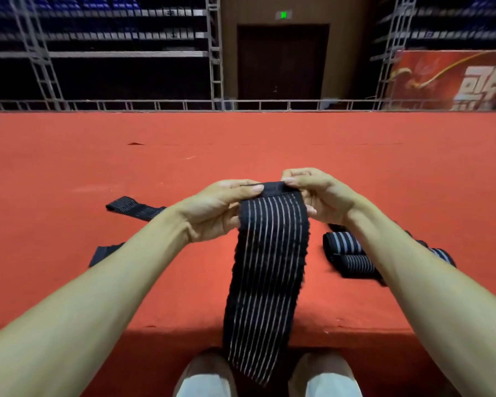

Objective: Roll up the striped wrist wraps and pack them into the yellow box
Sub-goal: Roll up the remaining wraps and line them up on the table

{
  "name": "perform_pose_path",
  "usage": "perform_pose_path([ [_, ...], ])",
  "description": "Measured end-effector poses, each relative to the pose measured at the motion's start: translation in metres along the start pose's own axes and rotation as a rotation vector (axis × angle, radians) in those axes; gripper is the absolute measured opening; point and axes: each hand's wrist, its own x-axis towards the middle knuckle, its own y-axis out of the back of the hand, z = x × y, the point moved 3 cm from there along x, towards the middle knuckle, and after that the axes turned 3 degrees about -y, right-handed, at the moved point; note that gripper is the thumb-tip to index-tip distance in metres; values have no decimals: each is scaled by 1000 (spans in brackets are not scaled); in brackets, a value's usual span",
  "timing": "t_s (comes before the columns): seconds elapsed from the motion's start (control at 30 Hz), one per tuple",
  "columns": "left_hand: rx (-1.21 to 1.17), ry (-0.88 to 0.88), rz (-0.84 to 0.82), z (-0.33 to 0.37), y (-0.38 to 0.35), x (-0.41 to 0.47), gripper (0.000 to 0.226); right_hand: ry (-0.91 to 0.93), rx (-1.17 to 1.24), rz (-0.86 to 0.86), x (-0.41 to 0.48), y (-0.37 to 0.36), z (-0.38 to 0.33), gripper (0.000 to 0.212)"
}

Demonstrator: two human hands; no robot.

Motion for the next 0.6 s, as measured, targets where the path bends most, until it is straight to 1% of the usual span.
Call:
perform_pose_path([
  [0.03, 5, -4, 23, -2, 2, 4, 17, -2, -7, 41, 4, 4, 3, 34],
  [0.07, 65, 5, 67, -7, 6, 8, 10, -28, -43, 107, 9, 9, 8, 28],
  [0.13, 307, 36, 172, -26, 18, 17, 3, -128, -144, 245, 17, 22, 30, 20],
  [0.2, 491, 44, 231, -52, 34, 28, 5, -218, -205, 328, 26, 35, 62, 17],
  [0.3, 517, -22, 277, -80, 51, 46, 7, -223, -179, 416, 39, 52, 98, 23],
  [0.4, 512, -82, 308, -100, 67, 67, 3, -203, -187, 445, 55, 68, 117, 32],
  [0.5, 553, -170, 340, -123, 87, 91, 10, -205, -204, 477, 73, 86, 139, 38],
  [0.6, 596, -236, 373, -150, 106, 109, 21, -220, -202, 552, 89, 100, 168, 37],
])
